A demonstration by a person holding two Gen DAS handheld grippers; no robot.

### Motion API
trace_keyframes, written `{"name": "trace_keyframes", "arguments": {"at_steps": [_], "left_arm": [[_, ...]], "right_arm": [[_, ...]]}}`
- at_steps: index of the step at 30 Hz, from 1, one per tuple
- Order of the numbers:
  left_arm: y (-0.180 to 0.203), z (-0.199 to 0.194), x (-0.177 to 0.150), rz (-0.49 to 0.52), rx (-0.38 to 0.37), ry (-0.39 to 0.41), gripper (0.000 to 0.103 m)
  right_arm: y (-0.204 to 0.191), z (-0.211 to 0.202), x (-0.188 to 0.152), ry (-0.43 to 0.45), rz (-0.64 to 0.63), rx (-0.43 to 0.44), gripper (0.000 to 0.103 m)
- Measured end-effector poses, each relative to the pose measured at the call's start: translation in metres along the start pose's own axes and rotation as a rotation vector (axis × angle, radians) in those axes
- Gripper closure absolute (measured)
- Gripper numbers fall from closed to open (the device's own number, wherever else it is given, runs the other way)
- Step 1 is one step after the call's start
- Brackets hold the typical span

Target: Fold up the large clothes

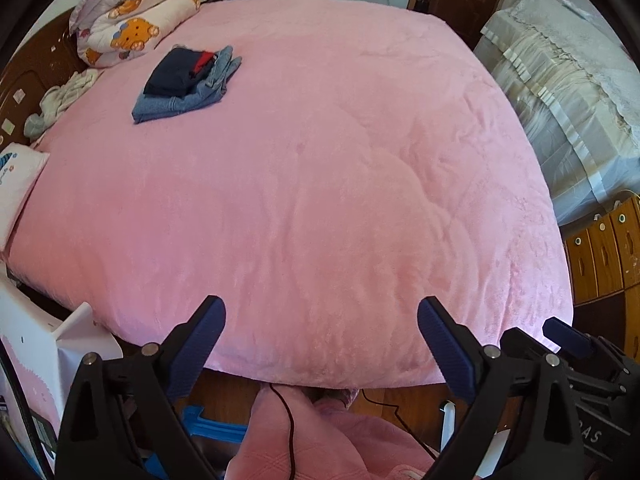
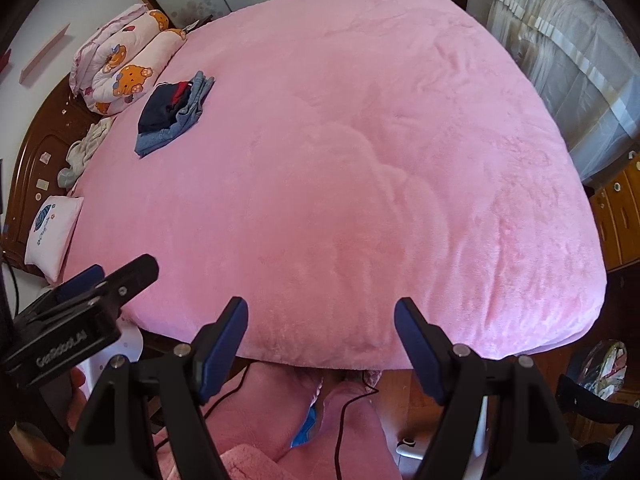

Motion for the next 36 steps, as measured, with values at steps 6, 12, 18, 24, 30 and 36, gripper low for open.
{"name": "trace_keyframes", "arguments": {"at_steps": [6, 12, 18, 24, 30, 36], "left_arm": [[0.003, -0.011, -0.006, 0.013, 0.025, 0.016, 0.001], [0.006, -0.012, -0.012, 0.030, 0.029, -0.001, 0.001], [0.006, -0.013, -0.014, 0.023, 0.034, -0.004, 0.001], [0.009, -0.014, -0.018, 0.022, 0.037, -0.004, 0.001], [0.011, -0.010, -0.019, 0.020, 0.036, -0.018, 0.001], [0.012, -0.008, -0.018, 0.015, 0.036, -0.020, 0.001]], "right_arm": [[0.012, -0.008, -0.001, 0.021, 0.029, -0.029, 0.018], [0.018, -0.013, 0.002, 0.043, 0.044, -0.031, 0.009], [0.017, -0.010, 0.001, 0.025, 0.020, -0.035, 0.008], [0.017, -0.008, -0.002, 0.009, 0.012, -0.038, 0.007], [0.019, -0.006, -0.002, 0.005, 0.016, -0.038, 0.007], [0.019, -0.005, 0.000, 0.005, 0.010, -0.040, 0.007]]}}
Point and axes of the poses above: each gripper's, at about its wrist camera, not at the fingertips, and z roughly the way its jaws point, y to its right, x to its top, the point moved 10 cm from there along z, roughly the way its jaws point, and after that the axes turned 2 degrees about z, right-handed, at the moved point
